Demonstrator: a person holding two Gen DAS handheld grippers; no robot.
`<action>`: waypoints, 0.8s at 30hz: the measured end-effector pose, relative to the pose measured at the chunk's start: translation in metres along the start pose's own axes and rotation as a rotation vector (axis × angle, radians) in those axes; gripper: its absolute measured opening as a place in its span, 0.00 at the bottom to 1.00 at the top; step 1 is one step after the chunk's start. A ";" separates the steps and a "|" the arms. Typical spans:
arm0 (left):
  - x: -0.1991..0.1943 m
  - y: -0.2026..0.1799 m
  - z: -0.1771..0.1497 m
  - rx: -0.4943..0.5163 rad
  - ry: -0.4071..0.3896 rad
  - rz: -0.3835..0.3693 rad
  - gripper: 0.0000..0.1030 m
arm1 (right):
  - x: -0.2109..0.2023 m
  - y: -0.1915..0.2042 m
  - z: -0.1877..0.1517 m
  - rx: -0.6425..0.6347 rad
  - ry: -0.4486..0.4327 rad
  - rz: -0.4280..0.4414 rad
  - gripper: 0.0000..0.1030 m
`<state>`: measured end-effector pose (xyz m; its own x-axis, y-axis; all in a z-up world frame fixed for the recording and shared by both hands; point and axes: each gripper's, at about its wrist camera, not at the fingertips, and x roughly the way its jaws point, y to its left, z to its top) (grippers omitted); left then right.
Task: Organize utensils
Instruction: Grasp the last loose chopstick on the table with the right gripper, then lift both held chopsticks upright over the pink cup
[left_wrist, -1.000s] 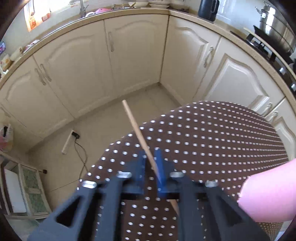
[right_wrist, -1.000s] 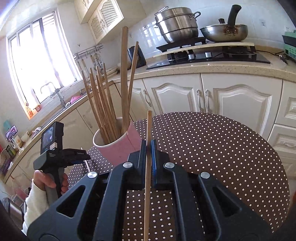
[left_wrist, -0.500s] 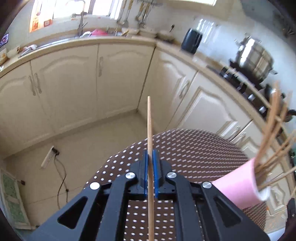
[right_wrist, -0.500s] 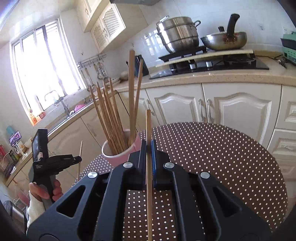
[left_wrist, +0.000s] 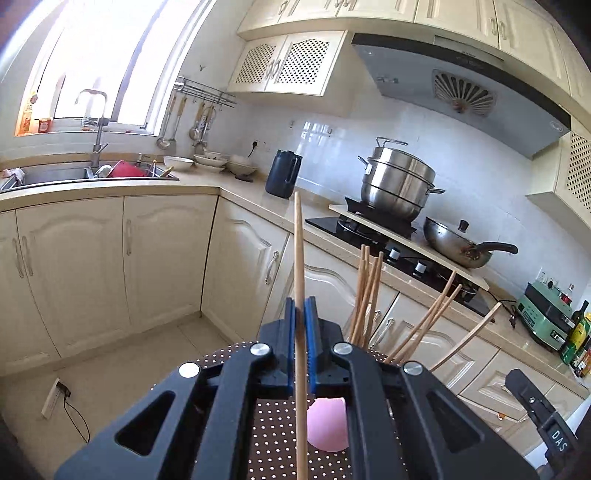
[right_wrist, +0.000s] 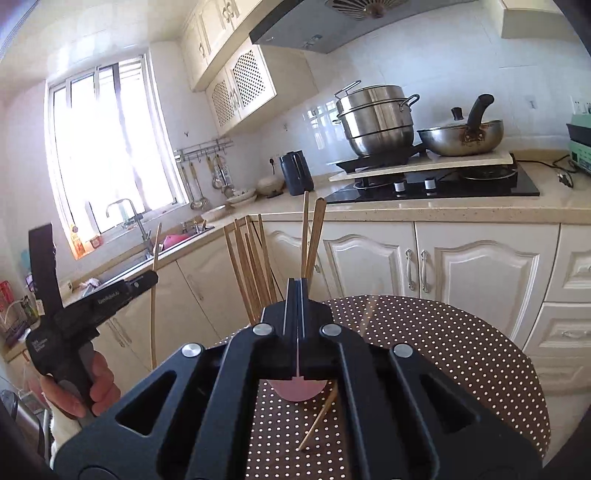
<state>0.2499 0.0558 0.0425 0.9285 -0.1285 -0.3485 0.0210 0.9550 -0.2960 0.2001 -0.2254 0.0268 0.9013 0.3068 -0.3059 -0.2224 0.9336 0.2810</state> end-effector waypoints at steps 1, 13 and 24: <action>-0.001 -0.002 -0.002 0.004 0.006 -0.003 0.05 | 0.003 -0.002 -0.002 0.002 0.011 -0.001 0.00; 0.021 0.013 -0.039 0.039 0.179 0.021 0.05 | 0.097 -0.070 -0.055 0.107 0.306 -0.277 0.60; 0.050 0.019 -0.059 0.059 0.326 0.016 0.05 | 0.138 -0.106 -0.088 0.093 0.455 -0.577 0.10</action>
<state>0.2746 0.0517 -0.0330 0.7614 -0.1835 -0.6217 0.0382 0.9701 -0.2396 0.3155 -0.2658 -0.1252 0.6178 -0.1624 -0.7694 0.2904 0.9564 0.0313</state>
